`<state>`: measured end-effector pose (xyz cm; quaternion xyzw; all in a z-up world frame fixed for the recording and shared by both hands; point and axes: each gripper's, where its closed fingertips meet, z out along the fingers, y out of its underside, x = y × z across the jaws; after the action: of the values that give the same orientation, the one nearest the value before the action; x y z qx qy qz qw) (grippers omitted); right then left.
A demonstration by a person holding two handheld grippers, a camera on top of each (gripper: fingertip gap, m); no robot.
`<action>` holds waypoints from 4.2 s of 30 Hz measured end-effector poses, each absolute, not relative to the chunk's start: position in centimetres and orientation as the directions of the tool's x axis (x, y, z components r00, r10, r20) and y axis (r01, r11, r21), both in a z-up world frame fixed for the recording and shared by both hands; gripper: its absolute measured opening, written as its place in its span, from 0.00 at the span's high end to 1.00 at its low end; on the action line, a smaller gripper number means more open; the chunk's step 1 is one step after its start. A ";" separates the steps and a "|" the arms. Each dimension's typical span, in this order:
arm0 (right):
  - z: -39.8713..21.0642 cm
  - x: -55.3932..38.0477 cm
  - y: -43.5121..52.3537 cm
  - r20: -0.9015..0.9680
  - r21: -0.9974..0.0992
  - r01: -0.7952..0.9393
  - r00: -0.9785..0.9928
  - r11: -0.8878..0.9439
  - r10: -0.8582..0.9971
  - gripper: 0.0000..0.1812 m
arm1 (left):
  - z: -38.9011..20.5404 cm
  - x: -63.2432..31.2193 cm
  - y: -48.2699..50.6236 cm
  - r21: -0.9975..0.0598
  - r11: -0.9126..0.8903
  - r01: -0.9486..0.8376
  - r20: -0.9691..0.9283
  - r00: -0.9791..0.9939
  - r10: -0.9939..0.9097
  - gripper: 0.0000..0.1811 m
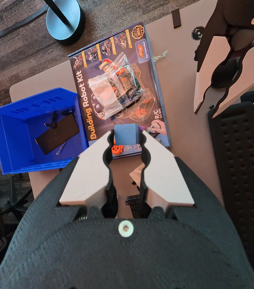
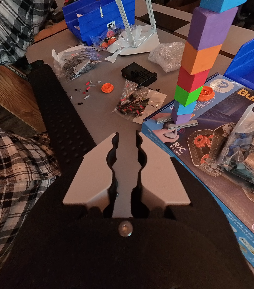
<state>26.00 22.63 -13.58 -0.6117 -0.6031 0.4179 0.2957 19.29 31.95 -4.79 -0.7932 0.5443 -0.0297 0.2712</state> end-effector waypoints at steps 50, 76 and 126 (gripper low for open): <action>-18.4 22.4 36.8 0.007 -0.827 0.496 0.479 -0.264 0.878 0.84 | -18.1 1.3 29.1 -0.659 -0.529 -0.535 -0.548 0.823 -0.150 0.77; -18.5 18.3 34.8 0.063 -0.797 0.567 0.419 -0.207 0.906 0.89 | -16.7 -2.4 27.7 -0.724 -0.536 -0.433 -0.477 0.877 -0.064 0.79; -19.0 19.9 36.1 0.109 -0.724 0.667 0.360 -0.174 0.927 0.84 | -17.4 -3.0 27.1 -0.730 -0.549 -0.406 -0.426 0.899 -0.098 0.81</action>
<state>19.87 36.05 -19.02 -0.7441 -0.5356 0.1826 0.3551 -3.04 27.07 -17.36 -0.8634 0.1460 0.1705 0.4518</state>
